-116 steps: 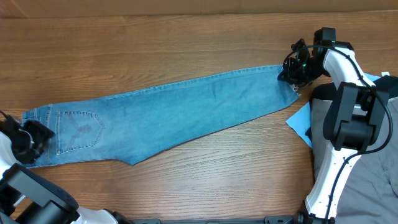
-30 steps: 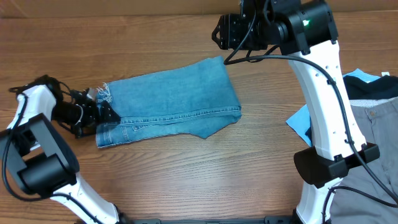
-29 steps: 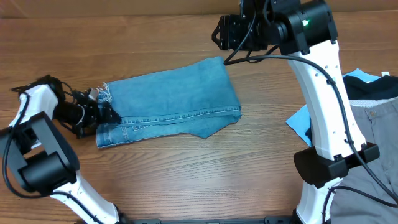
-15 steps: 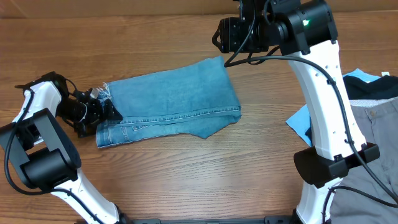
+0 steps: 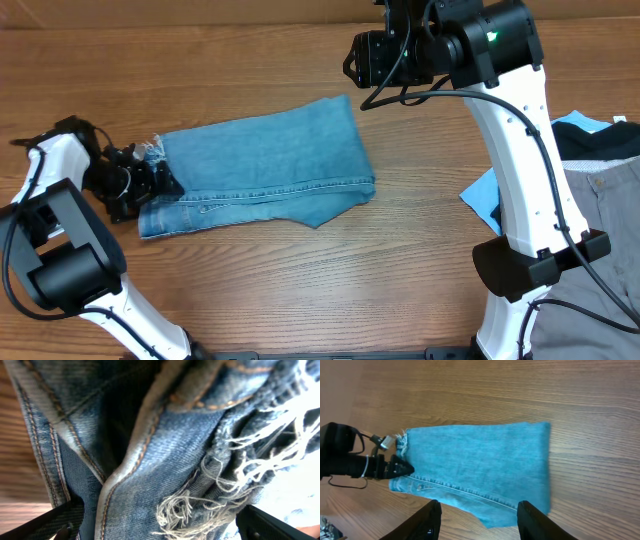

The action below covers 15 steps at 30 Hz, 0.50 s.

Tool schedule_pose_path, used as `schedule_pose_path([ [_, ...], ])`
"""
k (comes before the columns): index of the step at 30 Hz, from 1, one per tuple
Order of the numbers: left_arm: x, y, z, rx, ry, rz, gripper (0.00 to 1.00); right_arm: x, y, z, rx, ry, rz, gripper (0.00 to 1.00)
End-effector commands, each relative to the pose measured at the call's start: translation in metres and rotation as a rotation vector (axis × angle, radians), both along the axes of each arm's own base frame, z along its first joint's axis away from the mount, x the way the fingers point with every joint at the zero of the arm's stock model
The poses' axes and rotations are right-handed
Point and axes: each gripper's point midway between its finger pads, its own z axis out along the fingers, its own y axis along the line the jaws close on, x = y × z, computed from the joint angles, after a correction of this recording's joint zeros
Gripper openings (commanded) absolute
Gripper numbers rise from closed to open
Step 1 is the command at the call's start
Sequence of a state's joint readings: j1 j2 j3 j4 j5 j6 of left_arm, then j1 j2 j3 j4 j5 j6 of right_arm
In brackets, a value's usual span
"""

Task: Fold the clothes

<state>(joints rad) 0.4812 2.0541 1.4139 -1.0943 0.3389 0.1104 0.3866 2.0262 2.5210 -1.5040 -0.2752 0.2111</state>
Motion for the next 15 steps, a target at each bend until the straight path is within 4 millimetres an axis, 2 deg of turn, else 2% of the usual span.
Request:
schedule_pose_path([
  [1, -0.001, 0.008, 0.012, -0.007, -0.067, -0.027, 1.00, -0.002, -0.005, 0.016, 0.000, -0.051, -0.005, 0.52],
  [5, 0.000, 0.001, 0.020, -0.040, -0.095, -0.050, 1.00, -0.001, -0.007, 0.016, -0.009, -0.054, -0.011, 0.53],
  [9, -0.003, 0.005, 0.032, 0.000, -0.100, -0.047, 1.00, -0.001, -0.008, 0.016, -0.020, -0.065, 0.002, 0.53],
  [15, -0.009, 0.032, 0.073, 0.208, -0.135, 0.027, 1.00, 0.000, -0.008, 0.016, -0.021, -0.070, -0.001, 0.54],
])
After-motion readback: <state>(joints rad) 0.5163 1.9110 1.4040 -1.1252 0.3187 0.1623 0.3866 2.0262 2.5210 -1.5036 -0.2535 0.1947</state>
